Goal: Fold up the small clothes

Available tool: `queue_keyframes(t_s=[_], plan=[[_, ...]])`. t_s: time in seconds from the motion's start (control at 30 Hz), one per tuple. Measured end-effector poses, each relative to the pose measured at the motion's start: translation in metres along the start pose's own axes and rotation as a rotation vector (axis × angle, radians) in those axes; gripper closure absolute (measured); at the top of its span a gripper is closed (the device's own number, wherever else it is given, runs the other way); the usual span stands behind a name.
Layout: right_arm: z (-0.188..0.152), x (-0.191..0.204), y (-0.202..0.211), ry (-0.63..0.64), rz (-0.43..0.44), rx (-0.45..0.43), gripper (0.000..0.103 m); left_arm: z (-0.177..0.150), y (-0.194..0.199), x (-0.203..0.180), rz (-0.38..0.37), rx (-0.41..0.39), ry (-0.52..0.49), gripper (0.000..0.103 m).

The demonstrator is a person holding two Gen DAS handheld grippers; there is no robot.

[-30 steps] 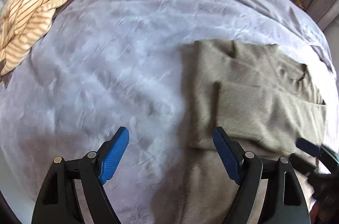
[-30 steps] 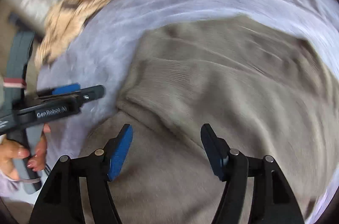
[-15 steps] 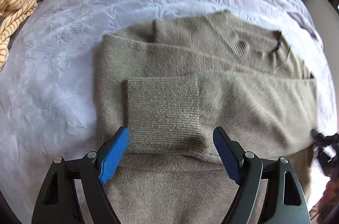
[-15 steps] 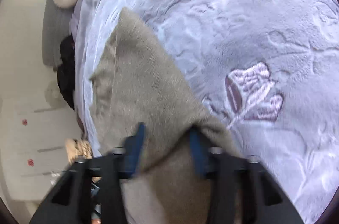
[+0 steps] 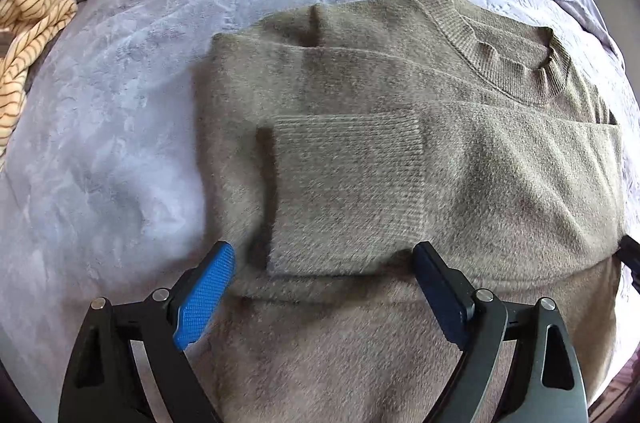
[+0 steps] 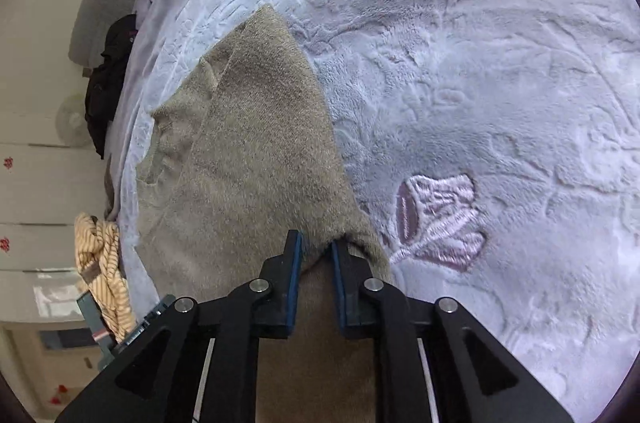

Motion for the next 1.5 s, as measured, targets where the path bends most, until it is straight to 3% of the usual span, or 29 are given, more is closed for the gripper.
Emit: queue_keyframes(t_s=[0.13,0.33,0.53,0.7,0.83,0.9,0.97,1.03,1.07,1.13,1.17,1.2,1.23,1.27,1.37,1.5], plan=[[-0.013,0.009,0.011,0.084,-0.072,0.014,0.060,-0.004,0.009,0.010,-0.049,0.003,0.016,0.012],[-0.009,0.027,0.022,0.177,-0.132,-0.027,0.060,0.022,0.019,0.035,-0.230,-0.012,0.014,0.012],[0.028,0.017,0.017,0.184,-0.155,-0.032,0.059,0.053,0.002,0.047,-0.327,0.015,-0.021,0.012],[0.061,0.003,0.002,0.162,-0.067,0.014,0.059,0.060,-0.006,0.037,-0.370,0.036,-0.079,0.013],[0.074,0.002,-0.008,0.143,0.019,0.042,0.058,0.061,-0.007,0.036,-0.392,0.050,-0.086,0.031],[0.077,0.003,-0.012,0.139,0.051,0.061,0.058,0.060,-0.005,0.039,-0.413,0.053,-0.085,0.049],[0.080,0.003,-0.015,0.133,0.053,0.073,0.058,0.059,-0.002,0.042,-0.423,0.050,-0.092,0.049],[0.081,0.003,-0.016,0.127,0.061,0.076,0.057,0.058,0.001,0.042,-0.434,0.050,-0.103,0.059],[0.080,0.003,-0.015,0.125,0.065,0.076,0.057,0.058,0.002,0.041,-0.436,0.050,-0.112,0.070],[0.079,0.005,-0.016,0.131,0.062,0.077,0.057,0.056,0.008,0.041,-0.448,0.039,-0.134,0.081],[0.079,0.006,-0.016,0.134,0.061,0.078,0.057,0.057,0.010,0.039,-0.442,0.032,-0.143,0.098],[0.079,0.008,-0.017,0.136,0.055,0.081,0.063,0.058,0.012,0.040,-0.436,0.024,-0.143,0.098],[0.079,0.012,-0.016,0.142,0.053,0.082,0.087,0.058,0.015,0.043,-0.440,0.011,-0.129,0.098],[0.078,0.014,-0.015,0.151,0.065,0.084,0.091,0.058,0.016,0.045,-0.446,0.004,-0.117,0.098],[0.075,0.029,-0.004,0.203,0.093,0.064,0.091,0.056,0.016,0.057,-0.436,-0.017,-0.080,0.098],[0.074,0.038,0.002,0.239,0.104,0.052,0.091,0.047,-0.002,0.068,-0.420,0.021,-0.066,0.098]])
Point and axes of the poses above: each gripper's, at about its wrist camera, not at the fingertips, and y roughly against the way its jaws point, x to its left, z to its top, the point moved 3 cm from there along -y, roughly the way its jaws point, and after that the axes turned 10 degrees about x, right-handed, at the moved point
